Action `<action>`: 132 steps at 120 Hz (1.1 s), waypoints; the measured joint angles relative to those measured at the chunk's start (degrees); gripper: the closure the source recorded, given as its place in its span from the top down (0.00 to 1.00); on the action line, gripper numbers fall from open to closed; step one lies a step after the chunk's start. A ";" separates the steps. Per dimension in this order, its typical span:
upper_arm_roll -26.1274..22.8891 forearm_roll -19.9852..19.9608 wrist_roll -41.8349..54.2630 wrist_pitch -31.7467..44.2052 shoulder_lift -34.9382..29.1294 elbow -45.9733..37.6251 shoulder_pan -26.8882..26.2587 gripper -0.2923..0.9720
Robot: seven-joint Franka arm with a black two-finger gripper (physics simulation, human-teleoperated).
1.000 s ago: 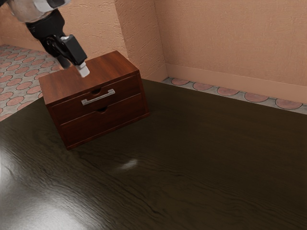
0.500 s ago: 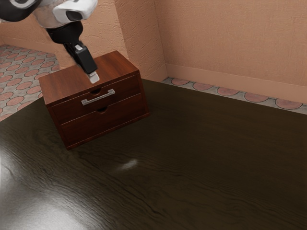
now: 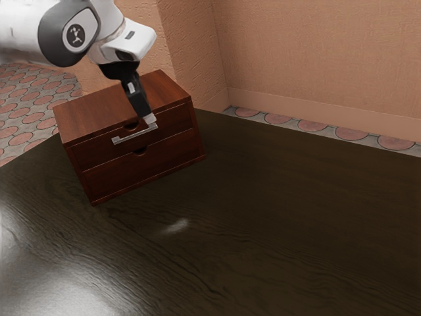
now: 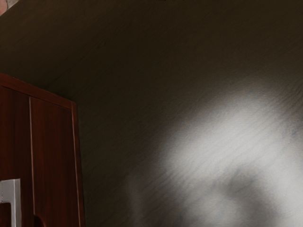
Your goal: Pull the drawer handle with one arm to open the drawer
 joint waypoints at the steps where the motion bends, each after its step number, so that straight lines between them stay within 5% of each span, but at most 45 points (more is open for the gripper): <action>1: -0.01 0.33 0.14 0.19 0.11 -0.01 0.03 0.70; 47: -0.06 9.42 -0.92 -0.07 3.40 0.50 0.33 0.68; 100: 0.25 10.09 -9.88 -3.84 7.57 1.43 0.73 0.59; 132: 0.19 10.21 -12.80 4.07 11.37 1.98 1.96 0.57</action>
